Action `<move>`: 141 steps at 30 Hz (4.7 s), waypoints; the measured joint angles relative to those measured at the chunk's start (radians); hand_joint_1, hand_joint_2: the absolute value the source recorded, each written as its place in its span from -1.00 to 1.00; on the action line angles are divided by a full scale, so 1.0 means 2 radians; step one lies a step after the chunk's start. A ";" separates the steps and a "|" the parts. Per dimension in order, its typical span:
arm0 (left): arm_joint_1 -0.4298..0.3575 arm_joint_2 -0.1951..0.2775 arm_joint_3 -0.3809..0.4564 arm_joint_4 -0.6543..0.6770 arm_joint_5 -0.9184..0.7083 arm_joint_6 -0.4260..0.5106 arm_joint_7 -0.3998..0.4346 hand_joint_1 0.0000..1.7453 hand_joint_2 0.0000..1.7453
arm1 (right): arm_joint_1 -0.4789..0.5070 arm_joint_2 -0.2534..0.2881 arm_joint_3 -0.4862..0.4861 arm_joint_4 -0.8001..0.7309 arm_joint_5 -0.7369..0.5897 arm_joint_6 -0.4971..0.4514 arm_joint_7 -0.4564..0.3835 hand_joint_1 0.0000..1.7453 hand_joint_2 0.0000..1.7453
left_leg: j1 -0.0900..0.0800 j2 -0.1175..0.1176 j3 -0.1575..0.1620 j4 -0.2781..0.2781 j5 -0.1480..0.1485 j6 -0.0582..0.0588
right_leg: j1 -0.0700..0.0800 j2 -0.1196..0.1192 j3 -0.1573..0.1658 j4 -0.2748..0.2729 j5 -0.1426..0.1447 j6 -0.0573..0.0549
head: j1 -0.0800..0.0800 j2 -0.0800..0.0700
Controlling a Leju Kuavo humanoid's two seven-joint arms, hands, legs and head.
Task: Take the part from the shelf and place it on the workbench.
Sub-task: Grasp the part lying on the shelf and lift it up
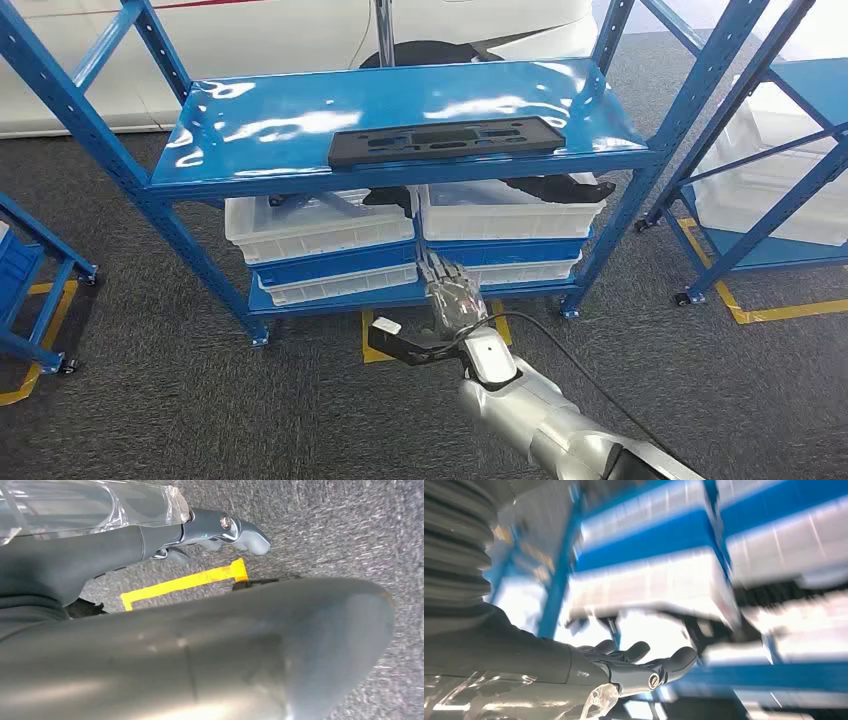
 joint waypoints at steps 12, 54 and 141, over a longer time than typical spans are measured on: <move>-0.011 0.002 -0.040 0.007 0.014 0.006 0.006 -1.00 -1.00 | -0.057 -0.004 0.025 -0.054 0.164 0.027 0.031 -1.00 1.00 | 0.000 0.000 0.000 0.000 0.000 0.000 | 0.000 0.000 0.000 0.000 0.000 0.000 | 0.000 0.000; -0.018 0.003 -0.098 0.019 0.029 0.008 0.011 -1.00 -1.00 | -0.098 -0.043 0.005 -0.071 0.051 0.108 0.070 -1.00 1.00 | 0.000 0.000 0.000 0.000 0.000 0.000 | 0.000 0.000 -0.001 0.000 0.000 0.000 | 0.000 0.000; -0.014 0.008 -0.099 0.027 0.024 -0.003 -0.006 -1.00 -1.00 | -0.118 -0.015 0.035 -0.076 0.113 0.120 0.057 -1.00 1.00 | 0.010 0.013 -0.094 0.160 -0.050 -0.017 | -0.006 -0.022 -0.019 0.014 0.002 -0.006 | 0.000 0.000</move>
